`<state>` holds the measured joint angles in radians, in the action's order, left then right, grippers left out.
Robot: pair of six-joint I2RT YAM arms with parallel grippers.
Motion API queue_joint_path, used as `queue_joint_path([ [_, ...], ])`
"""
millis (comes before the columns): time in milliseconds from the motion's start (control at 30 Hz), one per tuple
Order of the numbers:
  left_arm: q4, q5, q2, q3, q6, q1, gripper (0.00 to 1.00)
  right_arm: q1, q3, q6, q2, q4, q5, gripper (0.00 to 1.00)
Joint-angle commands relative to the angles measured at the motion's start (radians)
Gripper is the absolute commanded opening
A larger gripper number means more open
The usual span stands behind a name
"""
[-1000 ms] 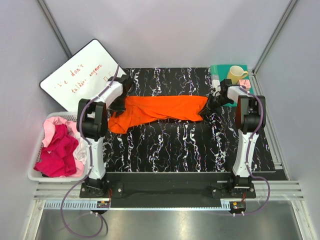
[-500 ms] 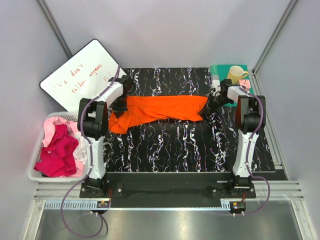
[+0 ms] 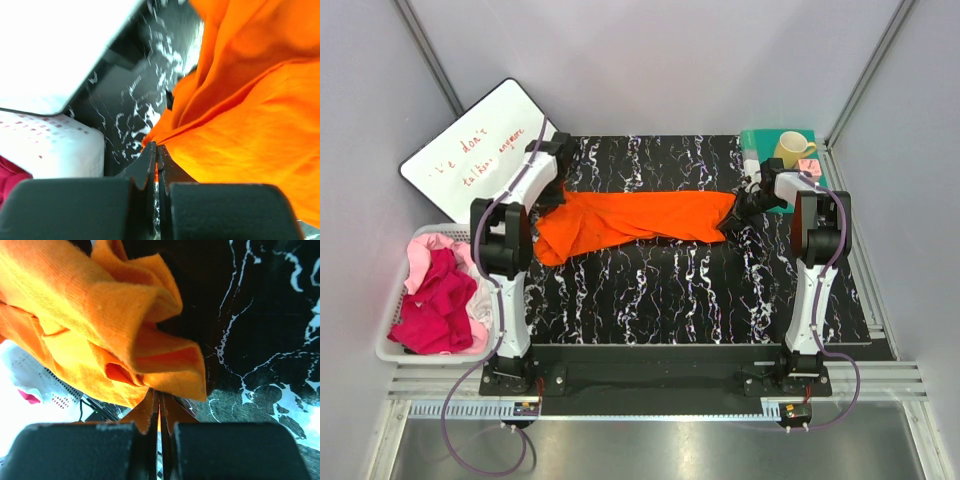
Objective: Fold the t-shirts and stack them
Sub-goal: Fold the tshirt
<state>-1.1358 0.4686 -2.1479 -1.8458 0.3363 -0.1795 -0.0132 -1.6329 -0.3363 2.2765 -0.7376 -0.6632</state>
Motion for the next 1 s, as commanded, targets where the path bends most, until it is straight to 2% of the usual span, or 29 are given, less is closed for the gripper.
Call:
queue_joint_path([
  [0, -0.002, 0.048, 0.034, -0.111, -0.017, 0.002, 0.00, 0.007, 0.004, 0.013, 0.000, -0.029, 0.135, 0.00],
  [233, -0.010, 0.038, -0.085, -0.331, -0.085, 0.002, 0.00, 0.007, -0.012, 0.013, -0.031, -0.049, 0.189, 0.00],
  [333, -0.012, 0.036, -0.133, -0.377, -0.112, 0.002, 0.02, 0.007, -0.015, 0.019, -0.046, -0.057, 0.197, 0.00],
  [400, -0.013, 0.030, -0.164, -0.375, -0.117, 0.002, 0.15, 0.007, -0.015, 0.025, -0.052, -0.063, 0.197, 0.00],
  [500, -0.041, 0.053, -0.199, -0.377, -0.093, 0.002, 0.61, 0.007, -0.010, 0.023, -0.070, -0.065, 0.209, 0.00],
  [567, -0.050, 0.070, -0.199, -0.369, -0.080, 0.002, 0.64, 0.009, -0.010, 0.023, -0.078, -0.065, 0.215, 0.00],
  [600, -0.048, 0.077, -0.185, -0.363, -0.071, 0.002, 0.97, 0.007, -0.013, 0.023, -0.086, -0.065, 0.214, 0.00],
  [767, -0.036, 0.048, -0.103, -0.331, -0.048, 0.002, 0.99, 0.007, 0.005, 0.026, -0.113, -0.069, 0.188, 0.00],
  [967, -0.018, -0.076, 0.028, -0.268, -0.026, -0.003, 0.99, 0.007, 0.119, 0.039, -0.198, -0.071, 0.189, 0.00],
])
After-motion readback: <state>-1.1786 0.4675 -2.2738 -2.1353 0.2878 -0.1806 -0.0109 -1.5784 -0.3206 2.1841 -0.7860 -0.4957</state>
